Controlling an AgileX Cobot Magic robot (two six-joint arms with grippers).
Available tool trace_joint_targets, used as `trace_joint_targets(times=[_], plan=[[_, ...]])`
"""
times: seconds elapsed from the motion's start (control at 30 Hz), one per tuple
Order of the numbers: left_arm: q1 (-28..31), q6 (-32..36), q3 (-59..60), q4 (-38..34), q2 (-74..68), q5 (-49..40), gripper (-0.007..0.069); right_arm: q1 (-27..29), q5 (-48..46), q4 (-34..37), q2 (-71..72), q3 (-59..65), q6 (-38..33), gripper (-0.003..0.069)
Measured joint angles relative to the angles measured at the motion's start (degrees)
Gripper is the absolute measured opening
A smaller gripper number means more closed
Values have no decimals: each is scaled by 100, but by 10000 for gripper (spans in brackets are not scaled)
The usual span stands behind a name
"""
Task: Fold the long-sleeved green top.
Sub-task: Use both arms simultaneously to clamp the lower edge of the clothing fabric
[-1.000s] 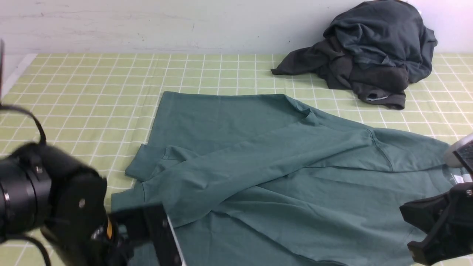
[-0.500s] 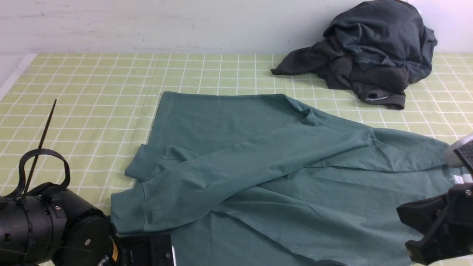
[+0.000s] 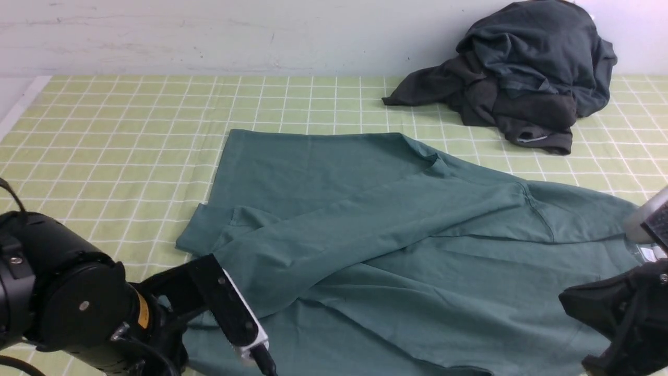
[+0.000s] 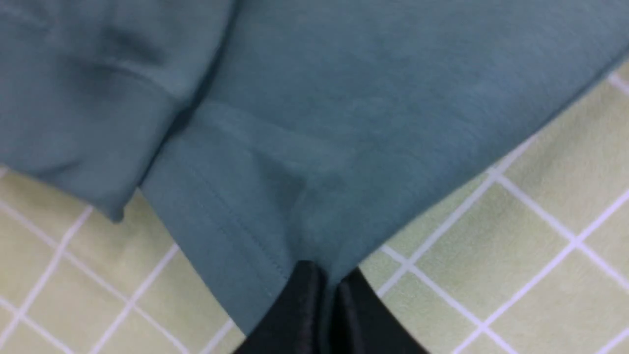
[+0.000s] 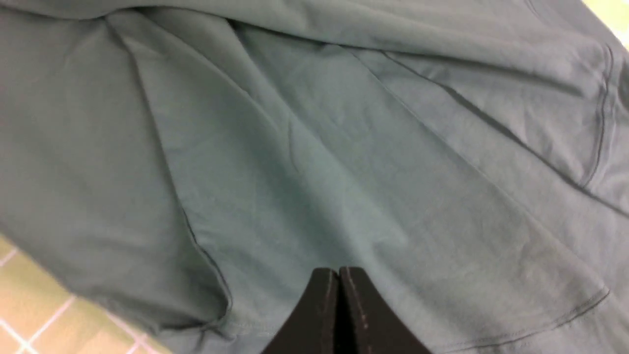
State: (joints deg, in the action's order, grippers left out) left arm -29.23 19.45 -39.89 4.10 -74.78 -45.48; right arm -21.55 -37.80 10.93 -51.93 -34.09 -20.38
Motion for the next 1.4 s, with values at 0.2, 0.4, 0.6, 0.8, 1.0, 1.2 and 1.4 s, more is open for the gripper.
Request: trace_joint_targets(times=[0.2,0.4,0.6,0.8,1.0,1.2,1.4], plan=[[0,-838,-13,0,125,-119,6,0,-1052,-976,-717,-421,-787,78],[0,-912,-13,-73,125,-142,6,0,-1076,-2745,-1877,-365,-2007,251],[0,-917,-13,-103,129,-249,6,0,-772,-3851,-2897,-335,-2704,286],[0,-917,-13,-152,129,-256,2,0,-425,-4302,-3636,-335,-2733,252],[0,-917,-13,-224,129,-256,2,0,-444,-4363,-3866,-341,-2573,167],[0,-922,-24,-348,129,-347,2,0,-613,-4323,-3837,-341,-1667,37],[0,-1042,-455,-100,285,-869,1,0,-1798,-4084,-3501,-1085,-123,-4]])
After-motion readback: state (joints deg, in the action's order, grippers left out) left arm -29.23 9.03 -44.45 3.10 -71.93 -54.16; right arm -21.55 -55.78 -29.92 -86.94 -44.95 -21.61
